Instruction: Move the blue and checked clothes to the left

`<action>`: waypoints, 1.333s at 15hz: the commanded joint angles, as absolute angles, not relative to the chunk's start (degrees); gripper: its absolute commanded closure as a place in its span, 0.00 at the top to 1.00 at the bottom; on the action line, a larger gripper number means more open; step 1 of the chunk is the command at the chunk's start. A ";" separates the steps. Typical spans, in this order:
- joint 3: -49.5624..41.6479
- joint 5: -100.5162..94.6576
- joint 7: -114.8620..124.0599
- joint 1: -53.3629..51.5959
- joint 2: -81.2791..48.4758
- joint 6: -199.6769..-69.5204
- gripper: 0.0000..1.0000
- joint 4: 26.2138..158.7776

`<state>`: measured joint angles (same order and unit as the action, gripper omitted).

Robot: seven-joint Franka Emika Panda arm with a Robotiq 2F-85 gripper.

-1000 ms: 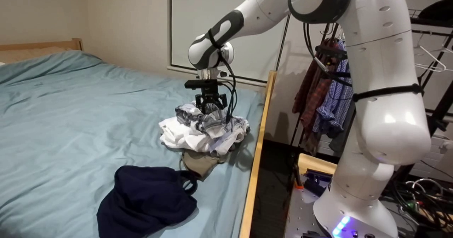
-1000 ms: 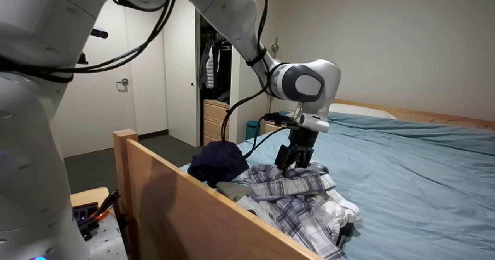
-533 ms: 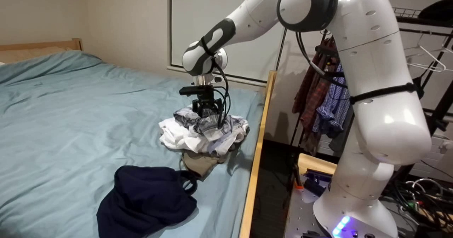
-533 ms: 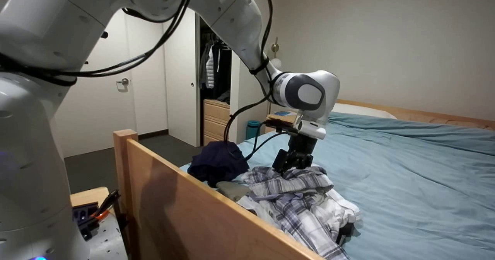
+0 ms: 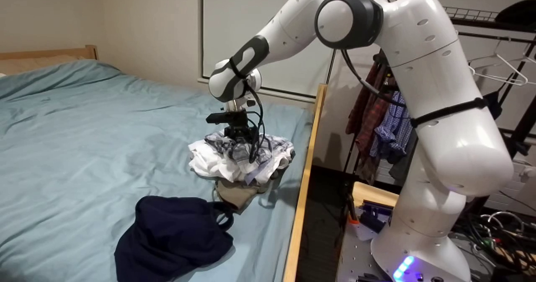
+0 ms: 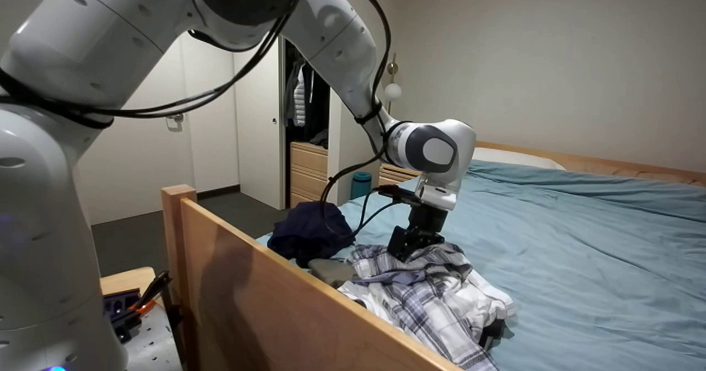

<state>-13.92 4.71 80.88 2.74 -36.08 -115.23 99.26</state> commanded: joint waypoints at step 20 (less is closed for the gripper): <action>-9.93 2.91 73.93 1.71 -25.90 -124.04 0.03 102.70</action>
<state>-11.26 4.14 77.94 2.76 -33.06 -121.23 98.07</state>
